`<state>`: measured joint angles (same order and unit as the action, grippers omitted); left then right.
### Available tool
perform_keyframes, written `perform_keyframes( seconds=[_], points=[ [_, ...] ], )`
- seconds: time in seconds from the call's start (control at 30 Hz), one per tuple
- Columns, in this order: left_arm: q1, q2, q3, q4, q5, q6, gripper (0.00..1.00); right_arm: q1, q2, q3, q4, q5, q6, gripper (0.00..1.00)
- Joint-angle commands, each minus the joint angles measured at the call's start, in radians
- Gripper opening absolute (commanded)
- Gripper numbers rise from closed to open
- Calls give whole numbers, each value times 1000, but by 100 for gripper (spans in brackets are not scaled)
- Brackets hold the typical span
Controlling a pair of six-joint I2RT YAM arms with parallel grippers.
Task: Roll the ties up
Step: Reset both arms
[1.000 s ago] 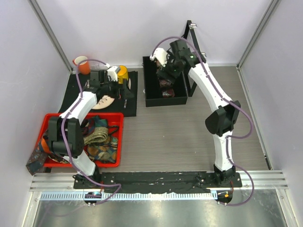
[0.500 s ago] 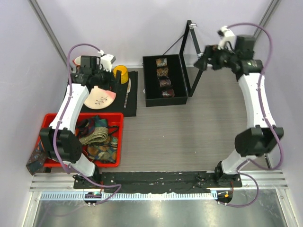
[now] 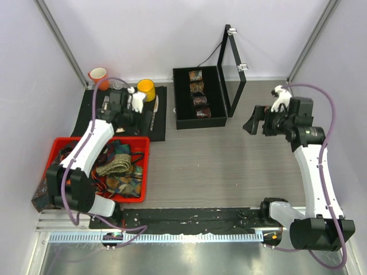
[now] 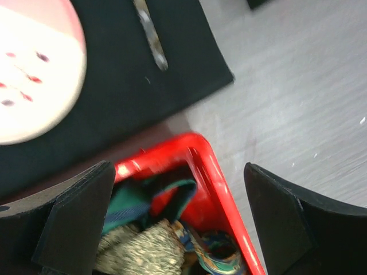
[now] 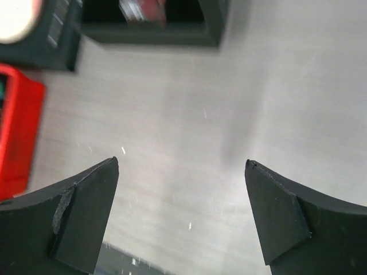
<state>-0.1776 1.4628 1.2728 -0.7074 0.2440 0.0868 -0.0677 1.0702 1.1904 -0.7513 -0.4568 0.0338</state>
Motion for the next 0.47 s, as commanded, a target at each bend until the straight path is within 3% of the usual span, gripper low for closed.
perform_keyframes(
  seconds=[0.0,0.2,0.43],
  points=[
    [-152,-99,-127,59,-187,-50,100,5,-4,-153,-51,81,43,96],
    [-221,-182,-259,103,-212,-173,100,9,53,-270,99,102,-28,88],
    [-220,-249,-262,103,-322,-165,100,11,-12,-305,90,136,-68,96]
  ],
)
